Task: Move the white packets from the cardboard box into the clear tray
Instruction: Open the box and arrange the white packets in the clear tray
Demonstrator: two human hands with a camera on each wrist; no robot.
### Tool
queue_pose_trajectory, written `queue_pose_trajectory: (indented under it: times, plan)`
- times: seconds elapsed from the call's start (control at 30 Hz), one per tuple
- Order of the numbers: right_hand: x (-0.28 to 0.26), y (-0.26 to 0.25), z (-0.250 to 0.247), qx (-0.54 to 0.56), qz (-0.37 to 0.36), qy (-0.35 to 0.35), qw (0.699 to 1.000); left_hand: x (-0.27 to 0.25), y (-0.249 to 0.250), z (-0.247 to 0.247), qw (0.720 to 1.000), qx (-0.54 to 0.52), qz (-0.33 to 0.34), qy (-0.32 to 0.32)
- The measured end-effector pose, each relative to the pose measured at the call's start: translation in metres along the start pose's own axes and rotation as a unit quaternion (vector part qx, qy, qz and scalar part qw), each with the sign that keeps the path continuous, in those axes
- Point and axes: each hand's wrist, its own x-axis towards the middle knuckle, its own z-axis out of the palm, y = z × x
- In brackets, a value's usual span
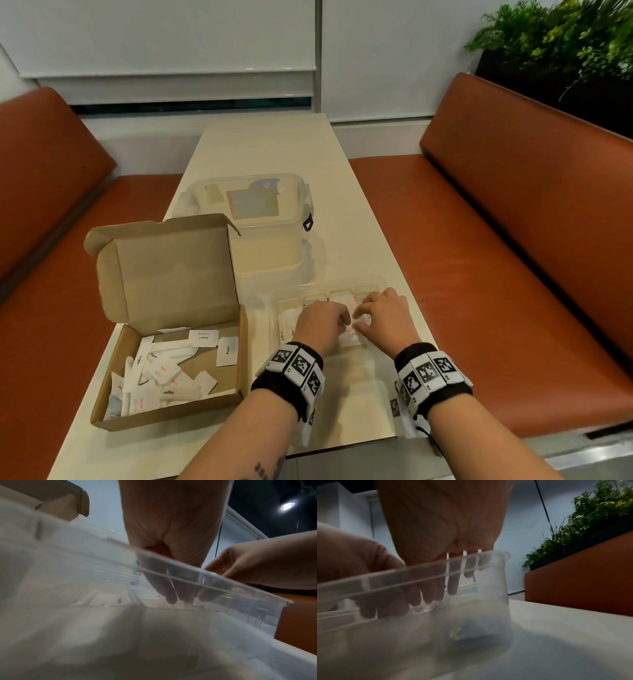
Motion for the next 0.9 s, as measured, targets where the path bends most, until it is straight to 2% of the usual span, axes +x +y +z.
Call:
queue_pose_trajectory:
  times: [0.23,0.5,0.67,0.9]
  plan:
    - [-0.002,0.0,-0.002,0.002,0.008,0.006,1.0,-0.003,-0.004,-0.001,1.0,-0.009,0.012,0.022]
    - [-0.007,-0.006,0.004,-0.038,0.002,-0.007,0.999,-0.004,0.002,0.006,0.999,0.038,0.01,-0.032]
    - [-0.006,-0.008,0.001,-0.065,-0.004,-0.042,0.997,-0.003,0.008,0.008,0.997,0.065,0.003,-0.038]
    - [-0.006,-0.011,0.005,-0.087,0.001,-0.033,0.996,-0.005,0.015,0.01,0.995,0.091,0.002,-0.029]
